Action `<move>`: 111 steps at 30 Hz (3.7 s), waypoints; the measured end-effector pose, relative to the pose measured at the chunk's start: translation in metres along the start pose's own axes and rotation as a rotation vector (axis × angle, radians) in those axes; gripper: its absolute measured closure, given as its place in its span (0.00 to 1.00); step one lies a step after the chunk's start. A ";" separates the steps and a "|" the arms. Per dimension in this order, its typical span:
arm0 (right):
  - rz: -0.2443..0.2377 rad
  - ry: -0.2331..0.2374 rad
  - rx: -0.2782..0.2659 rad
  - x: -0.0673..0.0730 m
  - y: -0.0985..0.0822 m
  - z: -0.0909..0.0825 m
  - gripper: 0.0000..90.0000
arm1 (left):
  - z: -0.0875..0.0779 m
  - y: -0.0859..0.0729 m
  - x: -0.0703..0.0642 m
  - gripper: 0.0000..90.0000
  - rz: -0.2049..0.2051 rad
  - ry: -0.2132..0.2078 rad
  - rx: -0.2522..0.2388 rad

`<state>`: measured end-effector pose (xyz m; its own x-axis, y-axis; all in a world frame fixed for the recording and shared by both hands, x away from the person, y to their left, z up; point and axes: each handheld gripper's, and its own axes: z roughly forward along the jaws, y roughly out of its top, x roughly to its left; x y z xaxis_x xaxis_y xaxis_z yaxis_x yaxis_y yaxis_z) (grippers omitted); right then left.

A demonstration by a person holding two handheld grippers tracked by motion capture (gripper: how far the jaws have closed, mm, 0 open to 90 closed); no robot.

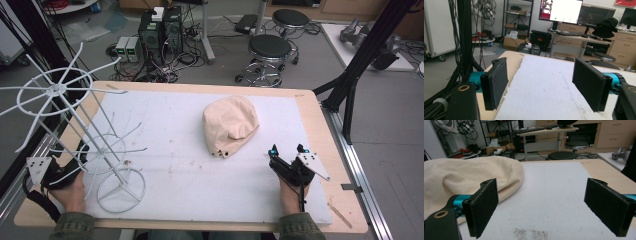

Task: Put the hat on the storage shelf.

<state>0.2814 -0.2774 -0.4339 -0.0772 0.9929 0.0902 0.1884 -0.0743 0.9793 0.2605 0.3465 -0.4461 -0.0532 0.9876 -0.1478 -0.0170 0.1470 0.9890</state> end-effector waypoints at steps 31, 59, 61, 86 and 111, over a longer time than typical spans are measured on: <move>0.023 0.100 0.040 0.016 0.083 0.077 0.13 | -0.004 0.000 -0.002 0.32 -0.007 -0.008 -0.005; 0.069 0.092 0.269 0.020 0.083 0.149 0.13 | -0.004 0.001 -0.004 0.32 -0.010 -0.009 -0.008; 0.071 0.091 0.283 0.021 0.083 0.155 0.13 | -0.003 0.001 -0.004 0.32 -0.011 -0.011 -0.007; 0.034 0.167 0.434 0.029 0.053 0.204 0.15 | 0.000 -0.001 -0.002 0.32 -0.023 -0.017 -0.005; -0.106 0.126 0.593 0.045 0.028 0.228 0.23 | 0.001 -0.001 -0.003 0.32 -0.048 -0.020 0.003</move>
<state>0.5063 -0.2137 -0.4439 -0.2338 0.9708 0.0542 0.6833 0.1244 0.7195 0.2617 0.3438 -0.4470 -0.0322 0.9803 -0.1949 -0.0161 0.1944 0.9808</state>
